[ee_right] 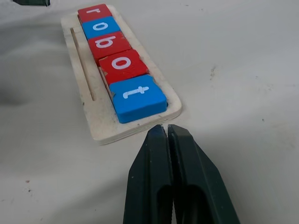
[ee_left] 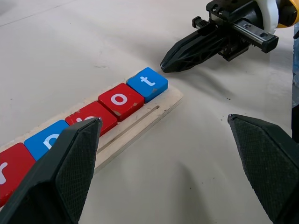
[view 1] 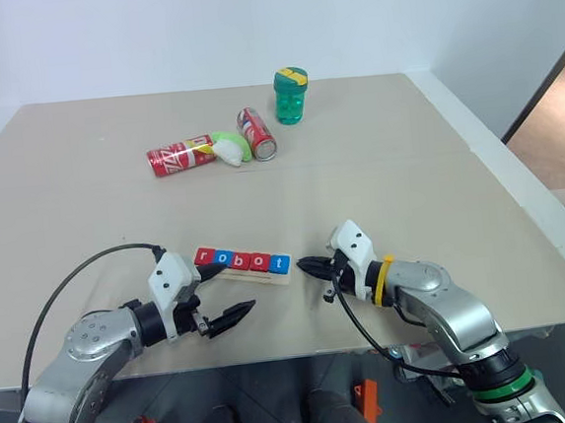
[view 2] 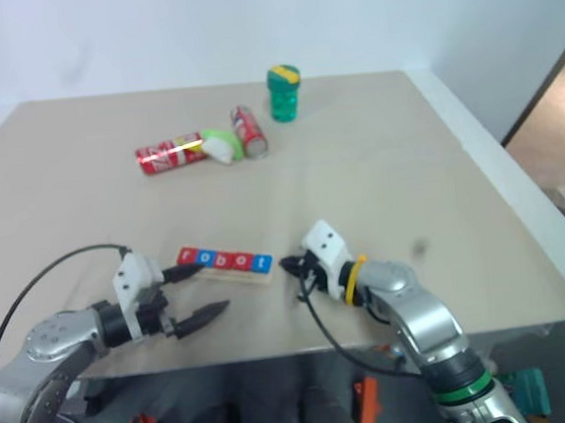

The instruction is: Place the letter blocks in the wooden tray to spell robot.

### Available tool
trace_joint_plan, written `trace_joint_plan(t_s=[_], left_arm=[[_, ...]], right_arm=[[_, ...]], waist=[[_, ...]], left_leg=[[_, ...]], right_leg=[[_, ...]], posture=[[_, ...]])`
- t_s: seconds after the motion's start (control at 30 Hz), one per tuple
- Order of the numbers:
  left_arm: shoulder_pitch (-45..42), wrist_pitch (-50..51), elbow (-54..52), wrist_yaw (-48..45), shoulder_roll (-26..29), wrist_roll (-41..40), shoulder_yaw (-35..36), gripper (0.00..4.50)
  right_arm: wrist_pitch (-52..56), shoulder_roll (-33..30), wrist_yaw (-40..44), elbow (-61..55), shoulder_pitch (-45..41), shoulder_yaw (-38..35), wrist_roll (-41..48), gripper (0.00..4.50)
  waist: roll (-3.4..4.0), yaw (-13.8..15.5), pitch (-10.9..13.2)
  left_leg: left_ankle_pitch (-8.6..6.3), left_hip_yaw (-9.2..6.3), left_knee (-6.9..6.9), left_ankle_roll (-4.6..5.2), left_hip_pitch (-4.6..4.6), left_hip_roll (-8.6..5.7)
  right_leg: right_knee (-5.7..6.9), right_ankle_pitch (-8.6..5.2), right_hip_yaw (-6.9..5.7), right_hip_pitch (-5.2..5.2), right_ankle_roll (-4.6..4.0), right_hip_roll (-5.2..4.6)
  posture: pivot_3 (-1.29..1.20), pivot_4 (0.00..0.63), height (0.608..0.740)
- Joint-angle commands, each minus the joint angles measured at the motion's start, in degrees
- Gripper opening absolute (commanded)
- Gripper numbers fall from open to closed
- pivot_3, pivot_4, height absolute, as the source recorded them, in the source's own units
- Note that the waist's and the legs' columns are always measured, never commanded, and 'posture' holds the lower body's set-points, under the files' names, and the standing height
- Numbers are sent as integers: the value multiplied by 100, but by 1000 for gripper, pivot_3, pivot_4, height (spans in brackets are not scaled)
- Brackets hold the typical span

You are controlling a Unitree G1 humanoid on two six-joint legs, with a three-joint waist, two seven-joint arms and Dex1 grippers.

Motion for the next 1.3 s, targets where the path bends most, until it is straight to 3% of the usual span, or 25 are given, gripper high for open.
trace_joint_plan(t_s=[0.03, 0.7, 0.87, 0.9, 1.0, 1.13, 1.27, 1.3], left_arm=[[-40, -132, -78, -62, 10, 37, 20, 4500], [-1, -128, -78, -29, -20, 74, 56, 4500], [-8, -142, 15, 32, -82, 41, 167, 4500], [-29, -142, 79, 67, -114, 8, 260, 4500], [-154, -218, 410, 123, -152, -21, 570, 4500], [-610, -585, 1634, 247, 118, 238, 1264, 4500], [-864, -962, 2460, 169, 368, 444, 1567, 4500], [-900, -1075, 2607, 149, 412, 505, 1607, 4500]], right_arm=[[-105, 97, -34, -228, -102, 17, 0, 70], [-185, 206, 88, -50, -247, 170, -146, 70], [-146, 248, 42, 104, -383, -235, 63, 70], [-125, 236, 76, 175, -436, -398, 180, 590], [-295, -9, 434, 500, -574, -771, 440, 1510], [-731, -667, 1199, 1575, -930, -1367, 671, 2946], [-997, -967, 1797, 2069, -1080, -1500, 794, 4405], [-1042, -1018, 1929, 2141, -1096, -1506, 811, 4462]], waist=[[0, 0, 0], [0, 1, 0], [0, 1, 0], [0, 1, 0], [-1, 5, 0], [-4, 11, 2], [-5, 3, 2], [-5, 3, 2]], left_leg=[[0, 0, 0, 0, 0, -1], [0, -1, 1, 0, -1, -1], [0, 1, 0, 0, -1, -1], [0, 1, 1, 0, -1, -1], [0, 0, 5, 0, -1, -3], [2, -1, 9, 3, 1, -6], [0, 2, 1, 3, 2, -5], [-2, 5, -3, 5, 2, -4]], right_leg=[[0, 0, 1, 0, 0, 0], [0, 0, 0, 0, 1, -1], [0, 0, 1, 0, 1, -1], [0, 0, 1, 0, 1, -1], [0, 3, 0, 3, 4, -2], [0, 4, -5, 7, 2, -2], [-1, 0, -1, 4, 3, -1], [-1, -2, 1, 1, 2, 0]], posture=[[0, 150, 740], [0, 150, 740], [0, 150, 740], [0, 150, 740], [0, 150, 740], [0, 150, 740], [0, 150, 740], [0, 150, 740]])
